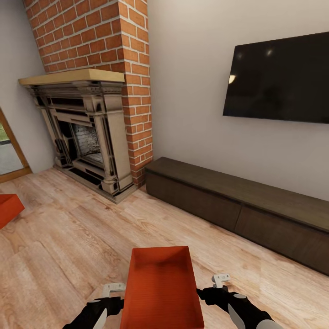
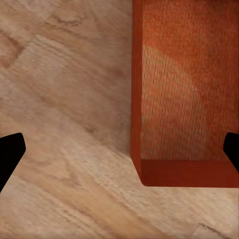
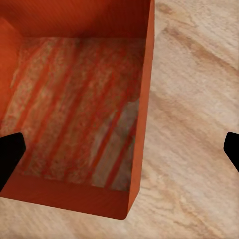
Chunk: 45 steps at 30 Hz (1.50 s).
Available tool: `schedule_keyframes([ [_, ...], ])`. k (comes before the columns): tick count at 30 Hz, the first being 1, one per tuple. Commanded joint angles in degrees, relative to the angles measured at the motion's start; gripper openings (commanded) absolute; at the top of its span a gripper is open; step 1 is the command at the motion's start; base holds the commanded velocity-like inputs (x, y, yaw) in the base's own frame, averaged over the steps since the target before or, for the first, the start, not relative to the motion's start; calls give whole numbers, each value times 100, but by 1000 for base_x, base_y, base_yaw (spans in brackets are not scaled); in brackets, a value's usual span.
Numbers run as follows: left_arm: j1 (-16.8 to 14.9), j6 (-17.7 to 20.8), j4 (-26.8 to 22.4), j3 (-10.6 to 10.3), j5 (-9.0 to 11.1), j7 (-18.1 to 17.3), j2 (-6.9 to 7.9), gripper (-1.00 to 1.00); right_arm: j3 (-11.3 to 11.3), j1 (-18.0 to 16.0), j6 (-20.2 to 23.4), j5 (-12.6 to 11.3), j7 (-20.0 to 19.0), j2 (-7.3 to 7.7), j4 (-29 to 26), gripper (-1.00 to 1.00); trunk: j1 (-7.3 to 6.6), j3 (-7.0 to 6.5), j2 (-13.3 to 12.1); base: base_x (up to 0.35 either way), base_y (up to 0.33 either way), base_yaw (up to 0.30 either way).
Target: Move the two storage containers from the living room to the garage. In the garage, place one container on the floor and stack the other container on top of it (either order is fine).
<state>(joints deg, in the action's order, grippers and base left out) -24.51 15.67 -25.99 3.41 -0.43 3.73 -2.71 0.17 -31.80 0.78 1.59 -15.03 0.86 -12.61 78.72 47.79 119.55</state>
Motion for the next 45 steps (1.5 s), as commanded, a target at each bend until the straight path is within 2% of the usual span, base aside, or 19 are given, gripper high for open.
schedule_keyframes([
  [1, -1, 33, -12, 32, -3, 1, -9, 100, 0, -2, 9, 17, -18, 2, -5, 100, -1, 5, 2, 0, 0, 0],
  [4, -1, 29, -12, 29, 0, -7, -63, 100, 0, -2, 7, 17, -18, 2, -5, 100, -1, 5, 2, 0, 0, 0],
  [8, -1, 24, -18, 28, 7, -5, -168, 100, 0, -2, 9, 17, -22, 2, -5, 100, 87, 77, 163, 0, 0, 0],
  [15, -1, 17, -20, 36, 7, -4, -156, 100, -4, -2, 10, 17, -20, 2, -5, 100, 241, 203, 443, 0, 0, 0],
  [45, -1, 24, -21, 37, 16, -31, -173, 100, 0, -2, 10, 17, -26, 2, -5, 100, 241, 214, 443, 0, 0, 0],
])
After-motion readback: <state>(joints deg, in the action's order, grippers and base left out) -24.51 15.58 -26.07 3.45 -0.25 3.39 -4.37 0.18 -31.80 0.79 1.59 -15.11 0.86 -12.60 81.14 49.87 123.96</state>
